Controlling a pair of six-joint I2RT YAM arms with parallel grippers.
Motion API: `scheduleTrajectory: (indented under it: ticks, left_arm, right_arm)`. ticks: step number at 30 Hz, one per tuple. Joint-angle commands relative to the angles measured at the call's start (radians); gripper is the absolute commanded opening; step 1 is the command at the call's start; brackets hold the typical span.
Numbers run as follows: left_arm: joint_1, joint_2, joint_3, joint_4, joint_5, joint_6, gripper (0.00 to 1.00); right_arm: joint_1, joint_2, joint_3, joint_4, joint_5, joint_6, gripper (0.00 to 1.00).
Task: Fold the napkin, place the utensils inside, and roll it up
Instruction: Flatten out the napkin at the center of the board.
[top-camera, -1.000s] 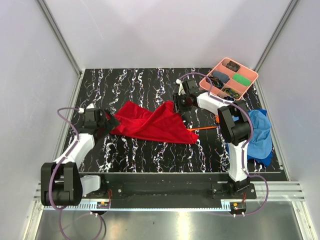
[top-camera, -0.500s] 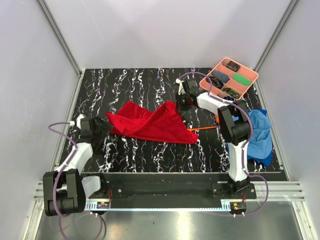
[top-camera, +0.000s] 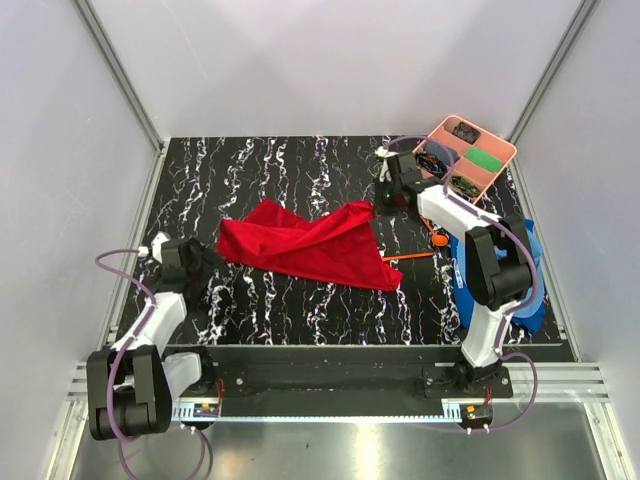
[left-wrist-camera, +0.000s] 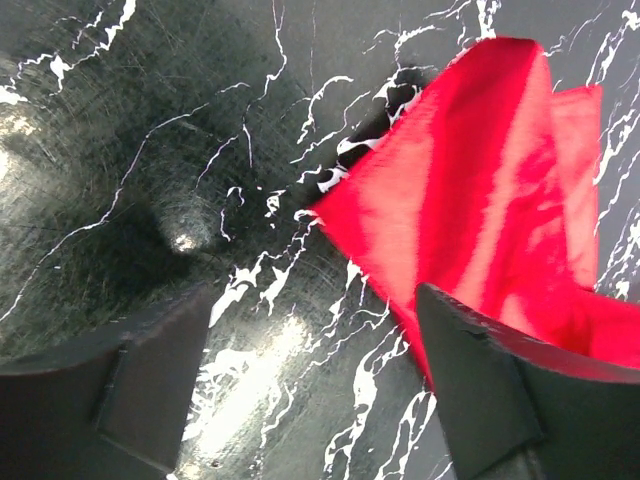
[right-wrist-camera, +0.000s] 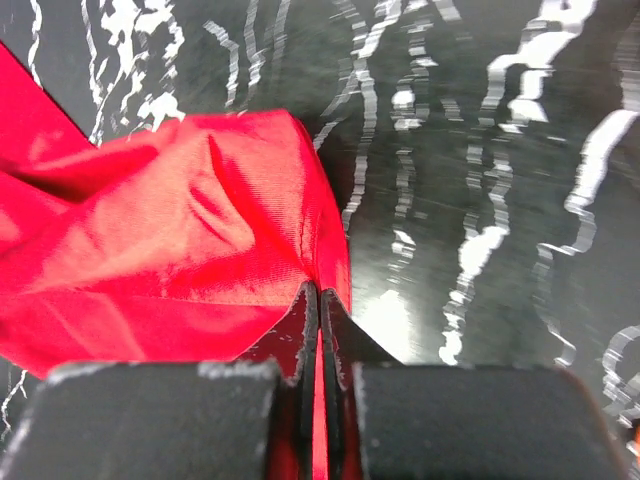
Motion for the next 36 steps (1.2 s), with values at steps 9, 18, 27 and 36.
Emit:
scheduleTrajectory:
  ticks: [9,18,27,36]
  left_arm:
    - [0.006,0.138,-0.022,0.285,0.100,0.023,0.62]
    - [-0.017,0.343,0.053,0.353,0.138,0.031,0.59]
    - [-0.056,0.411,0.110,0.303,0.100,0.028,0.51]
    - [-0.074,0.420,0.127,0.284,0.083,0.054,0.29]
  right_arm:
    - [-0.025,-0.057,-0.048,-0.021,-0.001,0.041,0.00]
    - [-0.025,-0.061,-0.067,-0.021,-0.035,0.052,0.00]
    - [-0.025,-0.083,-0.073,-0.022,-0.055,0.058,0.00]
    - [-0.025,-0.089,-0.073,-0.019,-0.070,0.064,0.00]
